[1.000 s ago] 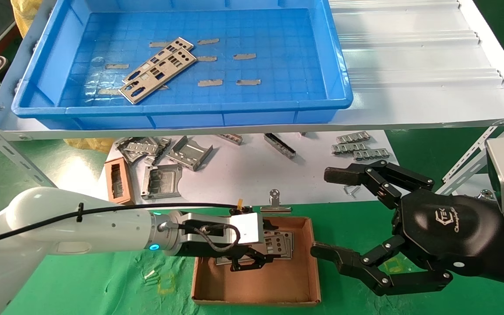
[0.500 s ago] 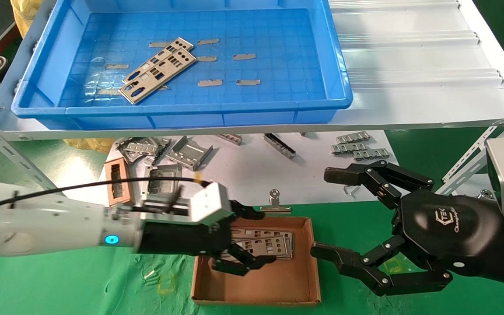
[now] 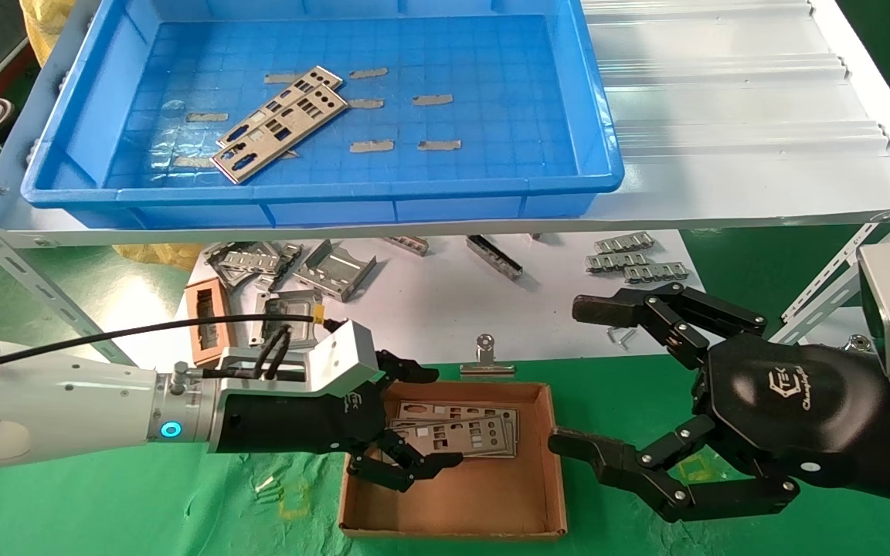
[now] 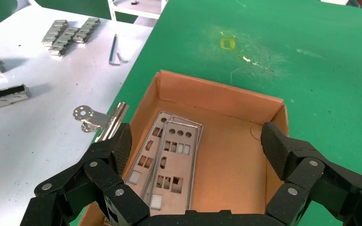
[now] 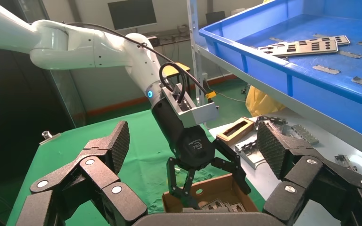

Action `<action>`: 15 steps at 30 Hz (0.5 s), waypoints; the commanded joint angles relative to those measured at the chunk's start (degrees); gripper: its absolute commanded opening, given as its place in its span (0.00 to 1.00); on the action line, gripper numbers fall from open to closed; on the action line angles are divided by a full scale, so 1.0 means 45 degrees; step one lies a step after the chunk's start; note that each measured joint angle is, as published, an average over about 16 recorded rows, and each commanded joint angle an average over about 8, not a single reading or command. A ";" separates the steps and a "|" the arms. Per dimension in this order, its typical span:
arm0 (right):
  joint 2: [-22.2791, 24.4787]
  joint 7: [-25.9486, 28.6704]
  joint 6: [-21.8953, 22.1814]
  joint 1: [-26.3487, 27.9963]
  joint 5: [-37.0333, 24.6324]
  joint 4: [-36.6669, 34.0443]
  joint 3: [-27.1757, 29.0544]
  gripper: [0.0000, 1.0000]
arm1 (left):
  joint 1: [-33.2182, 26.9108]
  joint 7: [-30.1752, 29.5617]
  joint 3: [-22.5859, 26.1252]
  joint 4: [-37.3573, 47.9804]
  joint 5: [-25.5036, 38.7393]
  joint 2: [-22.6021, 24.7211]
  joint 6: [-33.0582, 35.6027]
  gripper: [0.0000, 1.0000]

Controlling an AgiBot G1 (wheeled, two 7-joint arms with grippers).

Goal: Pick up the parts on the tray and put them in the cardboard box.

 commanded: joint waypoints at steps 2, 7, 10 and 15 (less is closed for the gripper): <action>0.0000 0.0000 -0.0001 0.0000 0.0000 0.0000 0.0000 1.00 | -0.0004 -0.0010 -0.0004 -0.0109 0.0044 -0.0001 -0.0018 1.00; 0.0000 0.0000 0.0000 0.0000 0.0000 0.0000 0.0000 1.00 | 0.0283 -0.0219 -0.0464 -0.0627 -0.0281 -0.0412 0.0197 1.00; 0.0000 0.0000 0.0000 0.0000 0.0000 0.0000 0.0000 1.00 | 0.0488 -0.0373 -0.0792 -0.1013 -0.0509 -0.0704 0.0349 1.00; 0.0000 0.0000 0.0000 0.0000 0.0000 0.0000 0.0000 1.00 | 0.0825 -0.0629 -0.1333 -0.1650 -0.0886 -0.1185 0.0599 1.00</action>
